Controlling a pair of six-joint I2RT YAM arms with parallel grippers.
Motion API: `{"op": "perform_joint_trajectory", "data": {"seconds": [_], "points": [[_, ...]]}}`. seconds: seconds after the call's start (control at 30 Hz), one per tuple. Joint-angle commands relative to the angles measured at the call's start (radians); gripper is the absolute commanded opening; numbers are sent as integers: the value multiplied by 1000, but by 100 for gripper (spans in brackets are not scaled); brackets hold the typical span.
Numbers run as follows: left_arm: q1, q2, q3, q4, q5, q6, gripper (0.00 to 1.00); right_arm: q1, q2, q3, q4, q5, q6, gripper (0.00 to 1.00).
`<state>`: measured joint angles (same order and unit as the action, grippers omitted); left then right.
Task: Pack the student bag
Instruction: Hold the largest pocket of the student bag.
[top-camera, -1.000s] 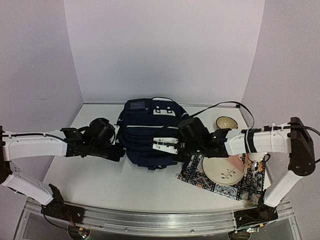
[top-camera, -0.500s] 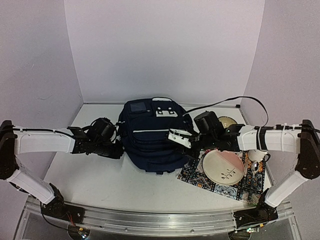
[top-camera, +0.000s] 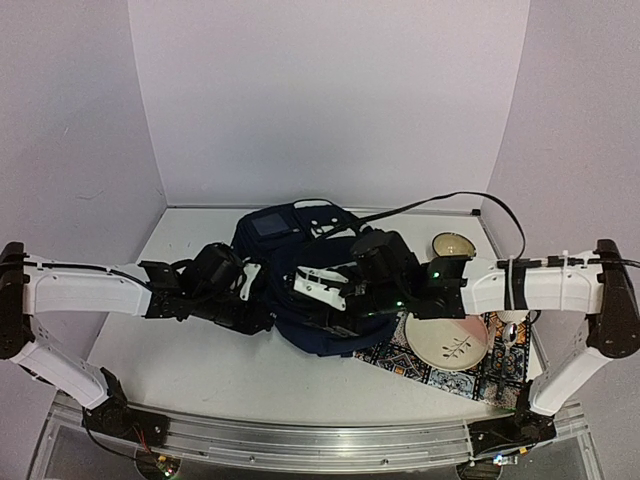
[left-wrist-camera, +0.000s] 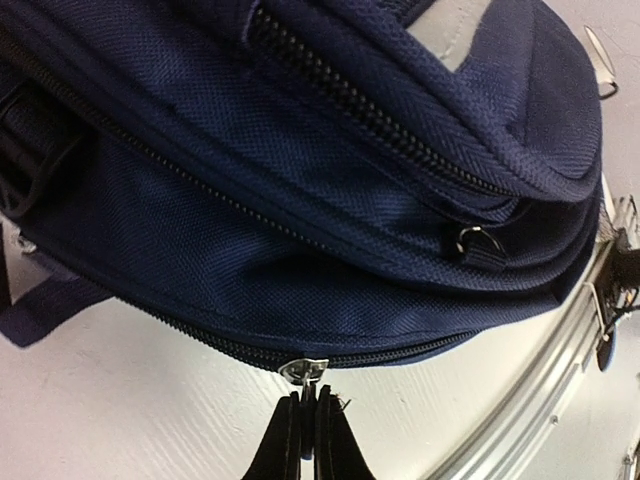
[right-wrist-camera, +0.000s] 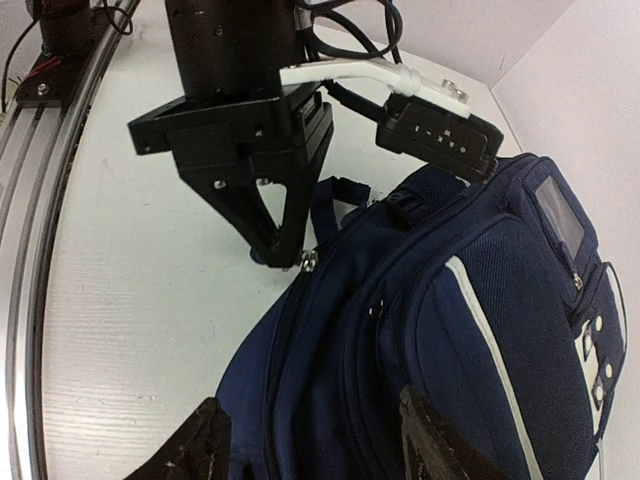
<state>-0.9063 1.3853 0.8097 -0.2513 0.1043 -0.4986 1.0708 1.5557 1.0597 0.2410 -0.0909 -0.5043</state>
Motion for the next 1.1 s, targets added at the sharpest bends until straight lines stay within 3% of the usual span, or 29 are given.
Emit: {"op": "perform_joint_trajectory", "data": {"seconds": [0.0, 0.33, 0.47, 0.63, 0.73, 1.07], "points": [[-8, -56, 55, 110, 63, -6, 0, 43, 92, 61, 11, 88, 39, 60], [-9, -61, 43, 124, 82, -10, 0, 93, 235, 88, -8, 311, 9, 59], [-10, -84, 45, 122, 65, -3, 0, 95, 252, 86, -8, 434, -26, 45], [-5, -104, 55, 85, 3, 13, 0, 95, 240, 71, -6, 492, -75, 9], [5, -109, 63, 72, 8, 11, 0, 95, 232, 60, -5, 499, -88, 1], [104, -114, 36, 12, -84, 38, 0, 94, 132, 11, -6, 460, -79, 0]]}}
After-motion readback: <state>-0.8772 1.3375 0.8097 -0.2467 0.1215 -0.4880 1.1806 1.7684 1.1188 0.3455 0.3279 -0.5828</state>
